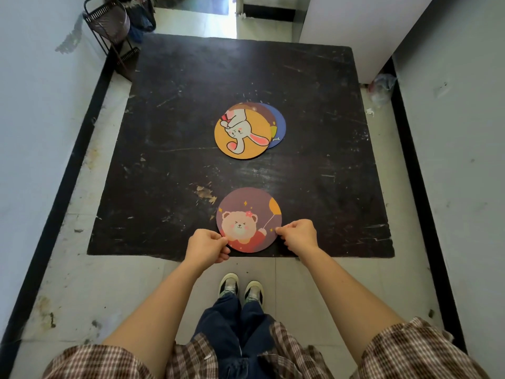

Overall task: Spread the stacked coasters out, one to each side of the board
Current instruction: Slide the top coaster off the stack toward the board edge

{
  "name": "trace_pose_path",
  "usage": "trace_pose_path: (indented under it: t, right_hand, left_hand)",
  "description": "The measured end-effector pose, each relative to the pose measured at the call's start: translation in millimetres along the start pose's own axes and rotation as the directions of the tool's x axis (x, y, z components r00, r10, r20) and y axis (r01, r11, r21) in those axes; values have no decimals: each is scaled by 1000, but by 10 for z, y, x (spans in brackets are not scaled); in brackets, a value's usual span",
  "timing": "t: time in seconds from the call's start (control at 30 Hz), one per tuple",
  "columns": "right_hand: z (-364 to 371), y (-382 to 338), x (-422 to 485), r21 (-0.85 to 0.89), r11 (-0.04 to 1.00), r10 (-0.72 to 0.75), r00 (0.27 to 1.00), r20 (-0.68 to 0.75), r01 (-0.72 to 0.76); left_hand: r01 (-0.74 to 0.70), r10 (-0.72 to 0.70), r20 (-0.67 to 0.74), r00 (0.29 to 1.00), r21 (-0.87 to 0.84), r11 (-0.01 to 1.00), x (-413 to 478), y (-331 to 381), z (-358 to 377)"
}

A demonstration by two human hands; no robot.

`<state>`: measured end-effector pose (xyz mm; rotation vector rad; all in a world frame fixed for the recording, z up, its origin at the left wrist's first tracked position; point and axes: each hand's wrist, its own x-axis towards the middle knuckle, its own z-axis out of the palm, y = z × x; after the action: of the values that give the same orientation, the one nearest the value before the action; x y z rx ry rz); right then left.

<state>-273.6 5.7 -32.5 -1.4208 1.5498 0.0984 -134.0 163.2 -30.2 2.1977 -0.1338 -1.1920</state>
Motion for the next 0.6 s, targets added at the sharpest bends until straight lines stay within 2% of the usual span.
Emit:
trace_pose_path:
  t: [0.27,0.6]
  right_hand:
    - [15,111,-77,8,1000,-10,1000,2,10]
    - [39,132,-70,26,1000,-15,1000,-13,16]
  left_hand:
    - [-11,11,-89,996,1,1000,-37,-73,58]
    - [-19,23,-95,995,52,998,-18,-75,64]
